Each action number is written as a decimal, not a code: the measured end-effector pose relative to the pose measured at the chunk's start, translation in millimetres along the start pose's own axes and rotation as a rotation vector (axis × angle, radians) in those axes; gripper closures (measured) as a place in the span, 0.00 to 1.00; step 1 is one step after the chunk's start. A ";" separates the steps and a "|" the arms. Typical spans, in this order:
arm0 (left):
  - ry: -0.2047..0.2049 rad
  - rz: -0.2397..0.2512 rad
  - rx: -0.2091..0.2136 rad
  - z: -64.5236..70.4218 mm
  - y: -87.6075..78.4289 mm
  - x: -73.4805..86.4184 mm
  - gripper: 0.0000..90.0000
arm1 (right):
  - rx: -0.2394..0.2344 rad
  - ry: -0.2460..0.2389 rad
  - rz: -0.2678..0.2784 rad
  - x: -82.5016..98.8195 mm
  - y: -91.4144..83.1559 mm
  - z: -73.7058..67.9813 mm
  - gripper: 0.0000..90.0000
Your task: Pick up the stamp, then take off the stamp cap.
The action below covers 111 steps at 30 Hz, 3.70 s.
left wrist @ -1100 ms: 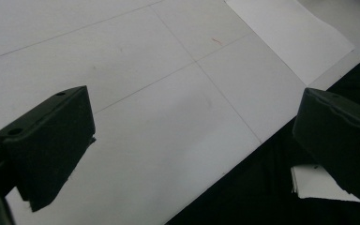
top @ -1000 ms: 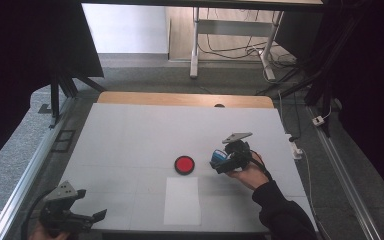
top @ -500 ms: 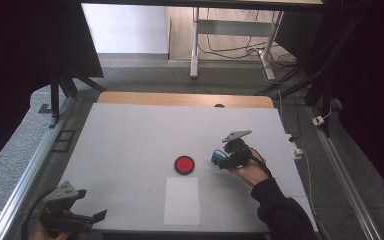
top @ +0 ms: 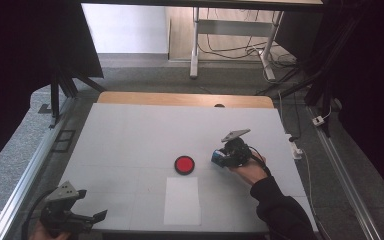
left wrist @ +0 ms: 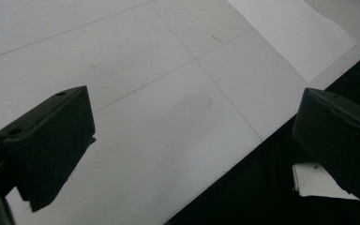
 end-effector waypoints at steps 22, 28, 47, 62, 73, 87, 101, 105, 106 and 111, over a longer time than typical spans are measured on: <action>0.003 -0.002 -0.003 0.3 0.0 0.1 0.00 | -0.023 -0.041 0.022 -4.2 -10.5 -0.1 0.79; 0.005 -0.003 0.000 0.6 0.0 0.1 0.00 | -0.026 -0.025 0.039 -8.2 -16.4 -2.7 0.79; 0.024 0.012 0.047 3.0 -2.1 -1.9 0.00 | -0.034 -0.087 0.083 -15.0 -36.5 -17.7 0.79; 0.034 -0.016 0.095 5.9 0.2 -0.8 0.00 | -0.050 -0.062 0.154 -22.1 -56.8 -32.7 0.79; 0.044 -0.016 0.104 6.7 0.0 -0.8 0.00 | -0.078 -0.079 0.210 -30.3 -70.0 -56.3 0.79; 0.069 -0.030 0.109 8.7 1.8 -0.3 0.00 | -0.113 -0.095 0.273 -39.7 -81.7 -83.5 0.79; 0.061 -0.033 0.115 8.4 1.7 -0.3 0.00 | -0.160 -0.125 0.306 -47.2 -86.2 -107.8 0.79; 0.059 -0.027 0.114 8.3 1.3 -0.6 0.00 | -0.167 -0.134 0.307 -47.8 -86.1 -111.0 0.79; 0.058 -0.024 0.112 7.9 1.0 -0.8 0.00 | -0.170 -0.140 0.311 -48.4 -86.4 -111.6 0.79; 0.045 -0.007 0.126 5.3 -1.5 -1.9 0.00 | -0.165 -0.149 0.314 -49.6 -86.9 -112.4 0.79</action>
Point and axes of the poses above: each handheld gripper's, and its own axes: y roughly forward along the jaws, x roughly out of its underside, z roughly to its right, the point moved 8 cm from there along y, roughly forward along the jaws, and after that the axes turned 11 degrees about -y, right-handed, at the moved point
